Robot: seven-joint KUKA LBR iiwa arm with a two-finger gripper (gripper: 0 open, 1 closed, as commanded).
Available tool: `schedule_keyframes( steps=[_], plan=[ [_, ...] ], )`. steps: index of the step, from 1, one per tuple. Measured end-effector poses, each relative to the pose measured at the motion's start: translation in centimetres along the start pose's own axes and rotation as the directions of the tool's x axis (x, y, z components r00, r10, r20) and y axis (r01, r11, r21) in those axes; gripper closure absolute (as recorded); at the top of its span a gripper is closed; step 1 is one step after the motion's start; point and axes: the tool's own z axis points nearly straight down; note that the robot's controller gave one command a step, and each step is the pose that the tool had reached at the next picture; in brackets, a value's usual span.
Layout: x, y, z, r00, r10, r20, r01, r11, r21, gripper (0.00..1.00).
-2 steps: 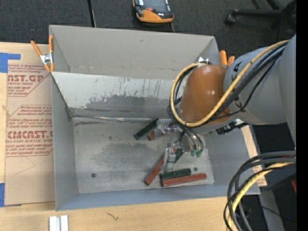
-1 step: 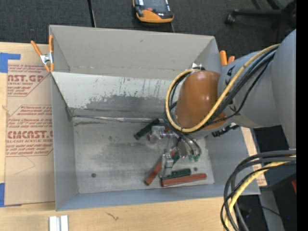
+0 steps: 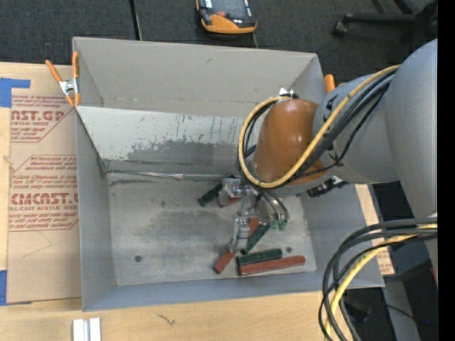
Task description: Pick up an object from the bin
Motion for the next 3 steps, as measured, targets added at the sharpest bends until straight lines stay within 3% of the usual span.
schedule_keyframes(
  steps=[1, 2, 3],
  plan=[
    [0.5, -0.5, -1.9, 0.99, 0.139, -0.012, -0.139, 0.99, 0.002, 0.0],
    [1.7, -0.3, -2.1, 0.998, 0.064, -0.001, -0.064, 0.998, 0.002, 0.0],
    [1.0, -0.6, -1.2, 0.983, -0.184, -0.006, 0.184, 0.983, 0.0, 0.0]
  ],
)
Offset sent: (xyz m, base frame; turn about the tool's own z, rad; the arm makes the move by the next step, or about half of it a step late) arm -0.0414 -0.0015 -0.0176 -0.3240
